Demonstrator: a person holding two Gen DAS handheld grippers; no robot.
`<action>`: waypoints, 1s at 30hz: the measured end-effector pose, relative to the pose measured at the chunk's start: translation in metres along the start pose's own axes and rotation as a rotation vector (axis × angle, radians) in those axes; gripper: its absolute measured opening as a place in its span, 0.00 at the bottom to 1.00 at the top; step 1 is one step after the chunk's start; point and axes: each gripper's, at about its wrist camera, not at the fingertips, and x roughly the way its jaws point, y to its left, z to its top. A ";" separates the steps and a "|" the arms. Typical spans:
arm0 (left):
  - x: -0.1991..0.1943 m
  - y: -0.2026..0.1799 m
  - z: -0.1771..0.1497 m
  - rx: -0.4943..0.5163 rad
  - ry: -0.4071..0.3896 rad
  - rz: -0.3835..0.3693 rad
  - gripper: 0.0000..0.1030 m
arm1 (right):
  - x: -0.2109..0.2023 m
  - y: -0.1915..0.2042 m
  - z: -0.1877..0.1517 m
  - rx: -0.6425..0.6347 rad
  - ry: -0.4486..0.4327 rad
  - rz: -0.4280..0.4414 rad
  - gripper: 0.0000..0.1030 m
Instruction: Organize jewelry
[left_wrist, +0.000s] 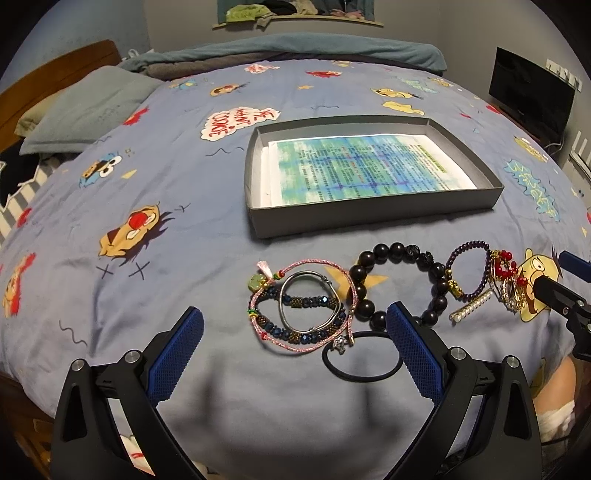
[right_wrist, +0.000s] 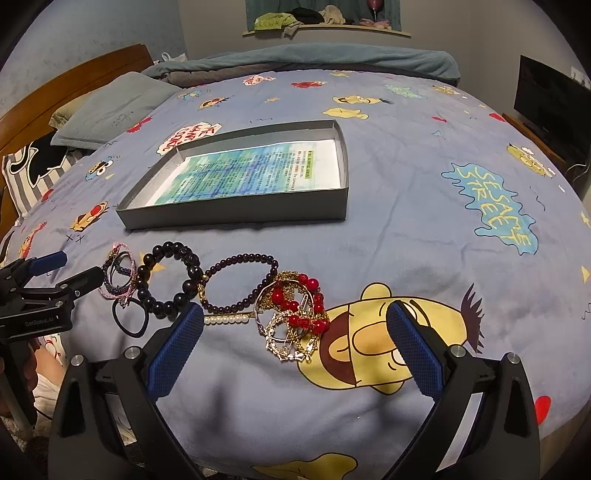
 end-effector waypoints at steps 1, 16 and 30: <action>0.001 0.000 0.000 -0.002 0.001 0.000 0.95 | 0.000 0.000 0.000 0.000 0.001 0.000 0.95; 0.003 0.002 -0.001 -0.009 0.009 -0.002 0.95 | -0.002 -0.002 -0.002 0.011 -0.001 -0.004 0.95; 0.003 -0.001 -0.001 0.002 0.011 -0.008 0.95 | -0.004 -0.005 -0.003 0.009 -0.005 -0.003 0.95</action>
